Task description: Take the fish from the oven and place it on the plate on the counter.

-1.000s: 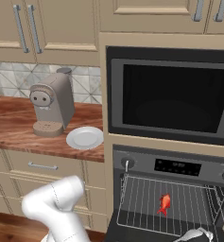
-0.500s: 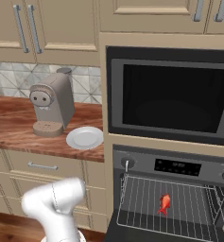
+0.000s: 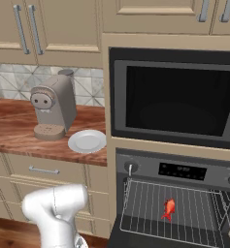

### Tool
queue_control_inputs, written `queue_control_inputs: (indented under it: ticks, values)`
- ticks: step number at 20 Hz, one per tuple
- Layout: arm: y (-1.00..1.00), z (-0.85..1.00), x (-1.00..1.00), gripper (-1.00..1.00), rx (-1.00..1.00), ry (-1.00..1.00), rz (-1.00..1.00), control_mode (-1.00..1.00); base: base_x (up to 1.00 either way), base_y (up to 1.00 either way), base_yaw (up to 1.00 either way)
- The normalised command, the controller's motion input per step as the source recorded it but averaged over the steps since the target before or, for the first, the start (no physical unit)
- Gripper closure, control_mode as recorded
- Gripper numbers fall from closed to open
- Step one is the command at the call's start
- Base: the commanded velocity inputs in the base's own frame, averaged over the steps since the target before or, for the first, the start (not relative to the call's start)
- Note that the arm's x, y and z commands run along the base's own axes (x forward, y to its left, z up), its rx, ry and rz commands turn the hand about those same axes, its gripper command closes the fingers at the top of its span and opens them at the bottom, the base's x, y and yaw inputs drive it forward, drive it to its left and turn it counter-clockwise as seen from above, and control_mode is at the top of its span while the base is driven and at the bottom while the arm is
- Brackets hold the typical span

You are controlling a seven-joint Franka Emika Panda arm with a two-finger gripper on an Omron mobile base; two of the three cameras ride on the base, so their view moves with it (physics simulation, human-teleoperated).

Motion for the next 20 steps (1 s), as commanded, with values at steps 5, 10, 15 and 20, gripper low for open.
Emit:
queue_control_inputs:
  ticks: [5, 10, 15, 20]
  values:
    - [0.25, 0.80, 0.28, 1.00, -0.21, 0.12, 0.10, -1.00, 0.00, 0.00, 0.00]
    - [0.53, 0.29, 0.74, 1.00, -0.26, 0.26, 0.16, -1.00, 0.00, 0.00, 0.00]
    - [0.43, -0.03, 0.60, 1.00, -0.21, 0.15, 0.13, -1.00, 0.00, 0.00, 0.00]
    - [0.32, -0.08, 0.26, 1.00, -0.12, -0.03, 0.18, -1.00, 0.00, 0.00, 0.00]
